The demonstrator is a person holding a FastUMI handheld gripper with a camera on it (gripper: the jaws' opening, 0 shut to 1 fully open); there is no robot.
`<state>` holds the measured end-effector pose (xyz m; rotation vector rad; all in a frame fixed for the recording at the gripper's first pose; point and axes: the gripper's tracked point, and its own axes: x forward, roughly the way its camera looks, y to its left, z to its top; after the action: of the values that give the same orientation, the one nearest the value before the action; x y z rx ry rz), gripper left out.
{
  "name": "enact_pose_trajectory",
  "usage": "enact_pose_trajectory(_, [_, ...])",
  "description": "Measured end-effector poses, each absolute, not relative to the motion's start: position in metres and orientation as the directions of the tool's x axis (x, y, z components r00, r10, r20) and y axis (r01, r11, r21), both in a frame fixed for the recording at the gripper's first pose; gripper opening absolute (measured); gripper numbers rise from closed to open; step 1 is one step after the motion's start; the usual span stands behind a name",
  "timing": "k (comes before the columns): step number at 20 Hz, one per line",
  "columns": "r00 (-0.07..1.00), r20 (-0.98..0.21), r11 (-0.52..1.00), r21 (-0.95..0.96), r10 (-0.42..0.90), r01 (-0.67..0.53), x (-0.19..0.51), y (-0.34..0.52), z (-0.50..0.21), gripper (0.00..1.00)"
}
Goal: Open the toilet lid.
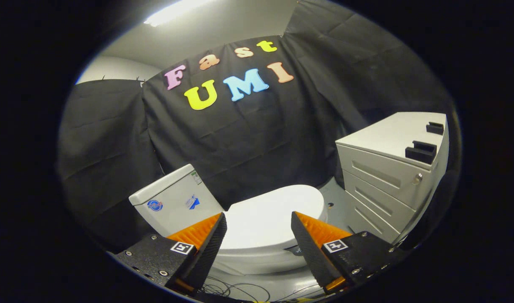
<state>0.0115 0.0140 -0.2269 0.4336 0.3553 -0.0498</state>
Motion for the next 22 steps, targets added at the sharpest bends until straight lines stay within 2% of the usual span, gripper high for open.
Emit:
enact_pose_trajectory(4, [0.92,-0.39,0.863,0.475,0.032,0.172,0.018,0.016,-0.261,0.96])
enact_pose_trajectory(16, [0.796,-0.605,0.634,0.606,-0.024,0.481,0.003,-0.006,-0.385,0.95])
enact_pose_trajectory(22, [0.785,-0.619,0.505,0.685,0.023,0.526,0.015,-0.003,-0.422,0.95])
